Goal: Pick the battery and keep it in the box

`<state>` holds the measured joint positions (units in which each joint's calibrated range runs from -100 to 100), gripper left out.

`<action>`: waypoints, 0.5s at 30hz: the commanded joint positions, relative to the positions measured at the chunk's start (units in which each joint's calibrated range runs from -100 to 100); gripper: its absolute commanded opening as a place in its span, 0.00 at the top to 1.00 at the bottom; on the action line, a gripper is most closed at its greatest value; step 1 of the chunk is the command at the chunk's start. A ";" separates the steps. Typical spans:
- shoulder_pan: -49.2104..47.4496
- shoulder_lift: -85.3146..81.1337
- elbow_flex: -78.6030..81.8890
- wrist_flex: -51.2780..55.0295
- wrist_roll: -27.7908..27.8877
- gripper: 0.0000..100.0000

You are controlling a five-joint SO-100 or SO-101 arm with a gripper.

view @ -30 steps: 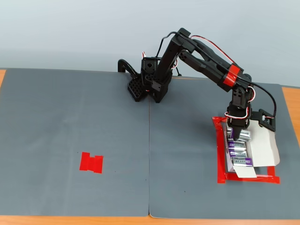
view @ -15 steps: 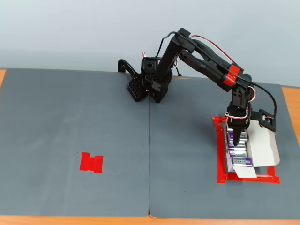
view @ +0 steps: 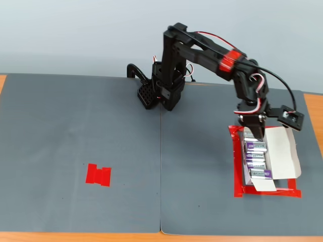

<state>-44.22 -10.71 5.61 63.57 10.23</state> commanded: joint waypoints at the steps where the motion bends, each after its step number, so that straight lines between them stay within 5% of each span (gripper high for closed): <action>1: 4.49 -6.89 -2.13 2.57 -0.05 0.98; 15: 22.92 -31.81 17.95 2.23 -0.10 0.98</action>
<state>-25.42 -35.09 18.28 66.18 10.23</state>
